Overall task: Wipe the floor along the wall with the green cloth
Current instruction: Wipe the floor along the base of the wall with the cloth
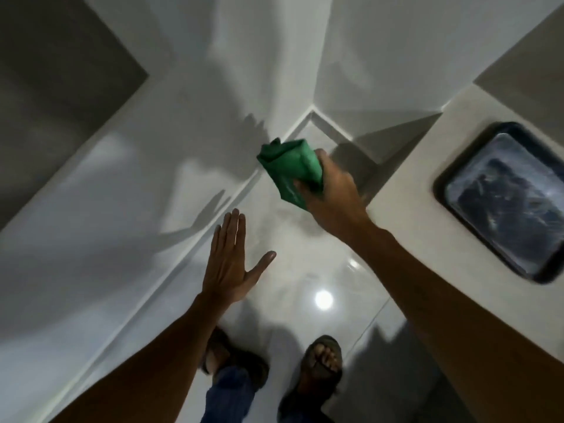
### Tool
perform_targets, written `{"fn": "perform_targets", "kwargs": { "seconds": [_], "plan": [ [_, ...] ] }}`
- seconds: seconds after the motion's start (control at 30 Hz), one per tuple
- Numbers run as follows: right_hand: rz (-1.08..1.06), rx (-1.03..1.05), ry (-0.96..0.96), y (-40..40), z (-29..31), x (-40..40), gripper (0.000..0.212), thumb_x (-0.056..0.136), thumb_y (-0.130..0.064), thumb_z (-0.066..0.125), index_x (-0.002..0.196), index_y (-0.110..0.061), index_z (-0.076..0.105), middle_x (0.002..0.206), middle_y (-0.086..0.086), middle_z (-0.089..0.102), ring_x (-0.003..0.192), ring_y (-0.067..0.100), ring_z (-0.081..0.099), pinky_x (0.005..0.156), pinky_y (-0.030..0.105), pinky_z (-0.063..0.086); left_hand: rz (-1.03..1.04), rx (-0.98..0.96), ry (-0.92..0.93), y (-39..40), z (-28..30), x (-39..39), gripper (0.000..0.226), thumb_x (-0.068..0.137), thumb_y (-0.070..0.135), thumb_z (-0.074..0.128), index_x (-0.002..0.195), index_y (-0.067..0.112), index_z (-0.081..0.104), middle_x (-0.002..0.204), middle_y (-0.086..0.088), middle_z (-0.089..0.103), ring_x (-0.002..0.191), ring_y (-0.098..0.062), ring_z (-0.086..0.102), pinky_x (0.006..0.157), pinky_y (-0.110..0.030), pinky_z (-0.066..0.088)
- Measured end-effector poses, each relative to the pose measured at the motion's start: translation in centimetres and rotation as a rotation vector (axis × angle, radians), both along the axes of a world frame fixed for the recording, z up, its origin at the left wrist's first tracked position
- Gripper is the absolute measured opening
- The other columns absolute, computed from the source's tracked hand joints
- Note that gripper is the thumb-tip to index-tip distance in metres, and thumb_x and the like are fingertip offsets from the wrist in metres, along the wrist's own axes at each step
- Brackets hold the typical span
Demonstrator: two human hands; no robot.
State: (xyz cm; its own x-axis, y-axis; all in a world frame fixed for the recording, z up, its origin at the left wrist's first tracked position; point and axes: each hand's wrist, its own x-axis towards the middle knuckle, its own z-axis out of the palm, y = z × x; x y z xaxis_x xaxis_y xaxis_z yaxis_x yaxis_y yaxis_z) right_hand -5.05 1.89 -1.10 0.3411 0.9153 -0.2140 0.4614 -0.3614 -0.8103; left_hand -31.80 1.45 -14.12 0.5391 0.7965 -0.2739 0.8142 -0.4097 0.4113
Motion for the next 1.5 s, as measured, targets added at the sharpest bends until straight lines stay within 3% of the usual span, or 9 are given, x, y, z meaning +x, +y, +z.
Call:
{"fn": "perform_targets", "kwargs": {
  "seconds": [0.13, 0.43, 0.5, 0.6, 0.73, 0.9, 1.1, 1.37, 1.5],
  "plan": [
    [0.076, 0.019, -0.151, 0.4, -6.9, -3.5, 0.033, 0.091, 0.000, 0.078, 0.113, -0.020, 0.063, 0.097, -0.005, 0.077, 0.079, 0.022, 0.070, 0.058, 0.022, 0.048, 0.169, -0.023, -0.001, -1.0, -5.7, -3.2, 0.122, 0.093, 0.101, 0.021, 0.181, 0.019, -0.004, 0.190, -0.003, -0.010, 0.177, -0.018, -0.010, 0.144, -0.043, -0.002],
    [0.279, 0.246, -0.403, 2.0, -24.0, -7.6, 0.036, 0.070, 0.012, 0.072, 0.102, -0.003, 0.067, 0.098, 0.011, 0.074, 0.095, 0.036, 0.070, 0.117, 0.055, 0.043, 0.451, -0.058, 0.039, -5.0, -21.0, -7.3, 0.124, 0.094, 0.100, 0.026, 0.180, 0.014, 0.000, 0.189, -0.004, -0.005, 0.177, -0.021, -0.005, 0.145, -0.047, 0.006],
    [0.342, 0.277, -0.401, 2.3, -28.1, -9.5, 0.040, 0.068, 0.016, 0.077, 0.104, 0.001, 0.071, 0.103, 0.017, 0.075, 0.102, 0.037, 0.071, 0.115, 0.063, 0.048, 0.511, -0.025, 0.020, -5.0, -23.4, -7.4, 0.124, 0.093, 0.100, 0.021, 0.178, 0.011, 0.004, 0.188, -0.007, 0.002, 0.177, -0.027, 0.006, 0.144, -0.046, 0.007],
    [0.562, 0.158, -0.265, 2.3, -34.2, -12.3, 0.058, 0.079, 0.002, 0.084, 0.135, 0.005, 0.067, 0.139, 0.029, 0.067, 0.134, 0.049, 0.064, 0.118, 0.066, 0.045, 0.516, 0.028, 0.060, -5.2, -26.3, -8.1, 0.125, 0.093, 0.097, 0.020, 0.174, 0.002, 0.018, 0.184, -0.018, 0.018, 0.172, -0.040, 0.025, 0.142, -0.043, 0.006],
    [0.794, 0.122, -0.292, 1.2, -40.2, -13.2, 0.085, 0.092, -0.046, 0.078, 0.164, -0.014, 0.046, 0.179, 0.012, 0.030, 0.170, 0.030, 0.018, 0.138, 0.057, 0.013, 0.422, 0.176, 0.139, -6.2, -29.1, -10.2, 0.120, 0.086, 0.083, 0.056, 0.162, -0.009, 0.049, 0.172, -0.027, 0.048, 0.161, -0.036, 0.039, 0.136, -0.045, 0.018],
    [0.691, 0.205, -0.442, 0.4, -41.8, -13.3, 0.077, 0.100, -0.073, 0.051, 0.167, -0.039, 0.037, 0.183, -0.001, 0.022, 0.172, 0.029, 0.007, 0.139, 0.052, 0.007, 0.422, 0.224, 0.197, -6.9, -30.1, -12.2, 0.121, 0.081, 0.083, 0.061, 0.162, -0.006, 0.051, 0.172, -0.022, 0.049, 0.160, -0.033, 0.039, 0.141, -0.037, 0.006],
    [0.801, 0.156, -0.553, 3.0, -41.8, -16.7, 0.077, 0.093, -0.064, 0.055, 0.162, -0.029, 0.052, 0.172, 0.010, 0.046, 0.165, 0.040, 0.031, 0.133, 0.067, 0.025, 0.390, 0.315, 0.167, -7.2, -31.3, -12.8, 0.116, 0.091, 0.083, 0.056, 0.167, -0.003, 0.044, 0.179, -0.020, 0.041, 0.166, -0.033, 0.036, 0.134, -0.055, 0.028],
    [0.475, 0.154, -0.632, 5.7, -41.5, -11.2, 0.065, 0.093, -0.040, 0.065, 0.154, -0.017, 0.062, 0.167, 0.016, 0.054, 0.161, 0.043, 0.039, 0.130, 0.067, 0.030, 0.386, 0.339, 0.149, -7.5, -32.1, -13.0, 0.115, 0.097, 0.086, 0.046, 0.176, 0.003, 0.029, 0.188, -0.012, 0.022, 0.174, -0.033, 0.024, 0.139, -0.054, 0.020],
    [0.505, 0.112, -0.523, 4.3, -41.4, -15.7, 0.072, 0.088, -0.048, 0.053, 0.153, -0.017, 0.063, 0.168, 0.019, 0.051, 0.162, 0.045, 0.037, 0.133, 0.065, 0.023, 0.375, 0.341, 0.152, -7.6, -32.3, -13.1, 0.115, 0.098, 0.084, 0.048, 0.176, 0.002, 0.027, 0.188, -0.013, 0.020, 0.174, -0.035, 0.026, 0.139, -0.054, 0.020]
  ]
}}
